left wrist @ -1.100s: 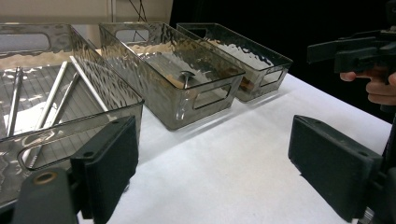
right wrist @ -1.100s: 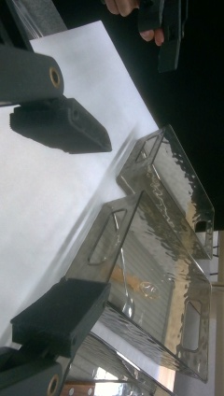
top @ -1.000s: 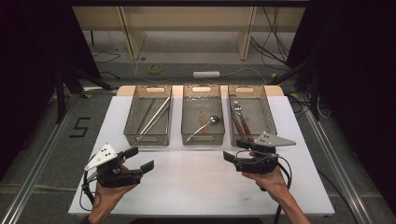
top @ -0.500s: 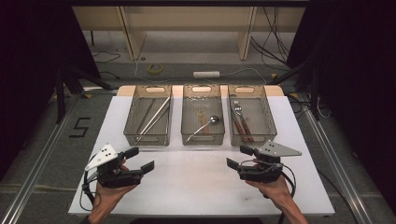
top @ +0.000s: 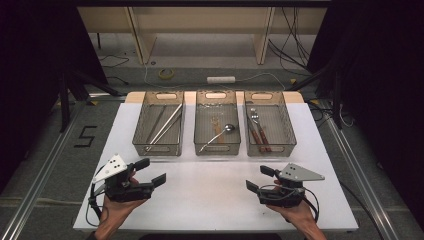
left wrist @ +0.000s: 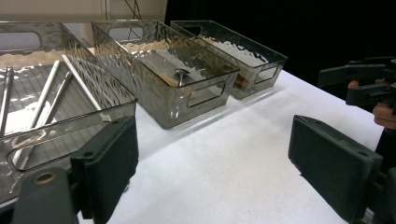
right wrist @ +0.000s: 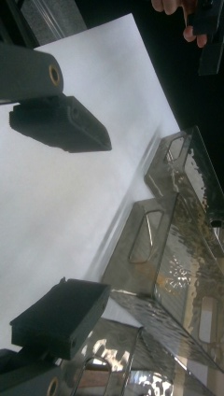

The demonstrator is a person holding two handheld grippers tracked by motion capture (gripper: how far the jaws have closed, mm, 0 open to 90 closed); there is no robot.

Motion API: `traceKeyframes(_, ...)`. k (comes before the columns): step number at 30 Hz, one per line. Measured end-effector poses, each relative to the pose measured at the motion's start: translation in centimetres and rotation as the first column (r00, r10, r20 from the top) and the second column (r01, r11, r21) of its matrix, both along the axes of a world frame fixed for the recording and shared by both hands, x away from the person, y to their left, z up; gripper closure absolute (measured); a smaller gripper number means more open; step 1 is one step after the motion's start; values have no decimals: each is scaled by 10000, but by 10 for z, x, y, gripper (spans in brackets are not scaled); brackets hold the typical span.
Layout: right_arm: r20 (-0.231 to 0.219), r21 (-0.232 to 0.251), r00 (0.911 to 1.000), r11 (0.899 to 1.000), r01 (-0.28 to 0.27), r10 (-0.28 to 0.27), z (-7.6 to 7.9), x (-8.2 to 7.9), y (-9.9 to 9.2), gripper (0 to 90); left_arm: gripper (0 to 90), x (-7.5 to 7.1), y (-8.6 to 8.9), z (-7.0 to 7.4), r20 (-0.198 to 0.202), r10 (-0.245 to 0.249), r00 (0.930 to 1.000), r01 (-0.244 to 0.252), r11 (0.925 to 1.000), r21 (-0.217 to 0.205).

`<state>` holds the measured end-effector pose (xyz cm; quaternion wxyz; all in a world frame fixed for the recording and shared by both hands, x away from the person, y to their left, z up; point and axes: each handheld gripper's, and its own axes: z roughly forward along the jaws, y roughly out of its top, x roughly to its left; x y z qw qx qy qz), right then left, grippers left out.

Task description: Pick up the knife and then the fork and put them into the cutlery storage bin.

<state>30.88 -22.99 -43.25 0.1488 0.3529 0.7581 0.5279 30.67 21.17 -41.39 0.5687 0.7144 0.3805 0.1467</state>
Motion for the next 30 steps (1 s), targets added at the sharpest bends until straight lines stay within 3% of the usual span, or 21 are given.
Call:
traceKeyframes(10,133,43,9992,9993,369,-369,-2,-8,-13,268,156,-2,-9,-4,-250,-339,9991,348,9987,368)
traceKeyframes(30,17,61,9991,9991,426,-426,-2,-4,-11,266,156,0,-6,-4,-281,-215,9994,222,9994,252)
